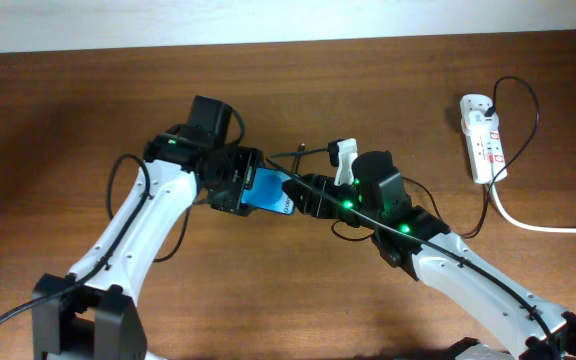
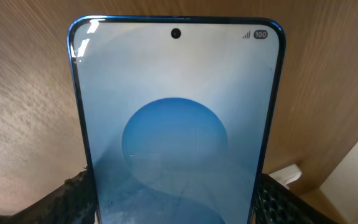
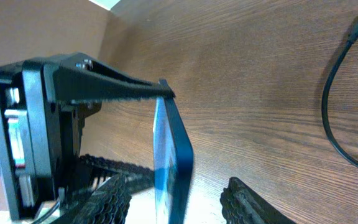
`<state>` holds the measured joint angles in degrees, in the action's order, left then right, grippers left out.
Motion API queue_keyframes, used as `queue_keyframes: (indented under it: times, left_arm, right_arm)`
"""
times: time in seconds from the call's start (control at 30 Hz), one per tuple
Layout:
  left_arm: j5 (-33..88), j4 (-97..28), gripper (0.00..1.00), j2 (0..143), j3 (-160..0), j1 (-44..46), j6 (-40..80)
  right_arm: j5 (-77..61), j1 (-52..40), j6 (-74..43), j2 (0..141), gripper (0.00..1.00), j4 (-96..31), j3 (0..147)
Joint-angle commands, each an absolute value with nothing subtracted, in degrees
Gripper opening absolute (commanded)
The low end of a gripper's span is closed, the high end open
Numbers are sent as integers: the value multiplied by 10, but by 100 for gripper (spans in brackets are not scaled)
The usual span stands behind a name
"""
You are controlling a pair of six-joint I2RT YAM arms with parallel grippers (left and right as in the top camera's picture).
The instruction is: Plug charger to phone and switch on socket
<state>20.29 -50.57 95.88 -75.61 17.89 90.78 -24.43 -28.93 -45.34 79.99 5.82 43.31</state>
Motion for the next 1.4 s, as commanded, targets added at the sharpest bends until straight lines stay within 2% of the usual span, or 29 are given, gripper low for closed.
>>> queue_keyframes:
  times: [0.0,0.07,0.7,0.93,1.2,1.23,1.3,1.37]
  left_arm:
    - [212,-505,0,940,-758,190,904]
    - [212,-505,0,940,-758,191,904]
    - [216,-506,0,940,-758,215,918]
    - [216,-497,0,940,-758,222,930]
    - [217,-497,0,940,-758,221,934]
    - [217,-497,2,940,-758,221,934]
    - [217,-497,11,940,-758,221,934]
    - [217,-497,24,940,-758,221,934]
  right_arm:
    - [-235,-293,-472,815,50,51,441]
    - [-237,-293,-477,827,42,46,441]
    - [-216,-316,-488,840,37,50,441]
    - [-218,-316,-488,840,32,49,441]
    - [-220,-316,-488,840,20,48,441]
    - [-222,-316,-488,840,18,48,441]
    - [-225,-316,-488,840,18,48,441]
    - [-225,-315,-490,840,17,48,441]
